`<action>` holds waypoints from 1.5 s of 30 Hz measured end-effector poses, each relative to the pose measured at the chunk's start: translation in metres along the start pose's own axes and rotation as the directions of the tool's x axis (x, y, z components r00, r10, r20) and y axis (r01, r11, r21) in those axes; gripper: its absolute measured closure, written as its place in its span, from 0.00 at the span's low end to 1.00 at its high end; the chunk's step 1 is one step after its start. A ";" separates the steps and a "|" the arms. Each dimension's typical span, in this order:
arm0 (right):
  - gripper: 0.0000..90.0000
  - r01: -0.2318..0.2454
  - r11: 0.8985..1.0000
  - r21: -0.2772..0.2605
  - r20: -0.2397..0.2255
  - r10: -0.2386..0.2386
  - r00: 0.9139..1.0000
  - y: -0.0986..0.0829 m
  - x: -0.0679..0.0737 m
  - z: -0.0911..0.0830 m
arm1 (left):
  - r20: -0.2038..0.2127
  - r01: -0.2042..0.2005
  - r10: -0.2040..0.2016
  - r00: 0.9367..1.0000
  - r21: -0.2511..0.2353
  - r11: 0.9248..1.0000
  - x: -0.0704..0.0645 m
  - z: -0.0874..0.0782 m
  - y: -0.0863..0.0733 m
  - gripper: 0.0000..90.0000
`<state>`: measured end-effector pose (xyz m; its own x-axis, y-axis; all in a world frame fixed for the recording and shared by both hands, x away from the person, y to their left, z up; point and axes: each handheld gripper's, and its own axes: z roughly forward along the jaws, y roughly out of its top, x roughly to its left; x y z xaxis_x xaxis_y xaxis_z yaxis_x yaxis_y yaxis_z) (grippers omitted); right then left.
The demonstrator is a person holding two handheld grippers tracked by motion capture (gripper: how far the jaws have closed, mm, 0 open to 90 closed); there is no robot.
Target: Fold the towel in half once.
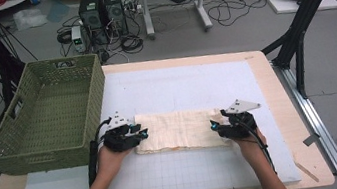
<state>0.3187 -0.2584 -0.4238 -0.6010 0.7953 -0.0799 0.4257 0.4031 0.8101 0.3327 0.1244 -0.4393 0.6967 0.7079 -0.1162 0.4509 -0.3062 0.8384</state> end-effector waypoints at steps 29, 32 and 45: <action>0.13 -0.090 0.993 -0.078 0.025 0.092 0.995 -0.040 -0.007 -0.057 | -0.044 0.054 -0.065 0.997 -0.204 0.977 -0.003 -0.033 -0.014 0.17; 0.12 -0.079 0.993 -0.084 0.032 0.081 0.996 -0.039 -0.006 -0.064 | -0.045 0.054 -0.067 0.997 -0.242 0.969 -0.003 -0.037 -0.012 0.17; 0.11 -0.031 0.994 -0.102 0.085 0.040 0.996 -0.029 0.002 -0.066 | -0.004 -0.014 0.014 1.000 -0.306 0.952 -0.002 -0.042 -0.011 0.17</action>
<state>0.2600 -0.2987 -0.4091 -0.5242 0.8461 -0.0967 0.3727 0.3300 0.8673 0.3030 0.1536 -0.4262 0.7007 0.7061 -0.1025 0.2483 -0.1067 0.9628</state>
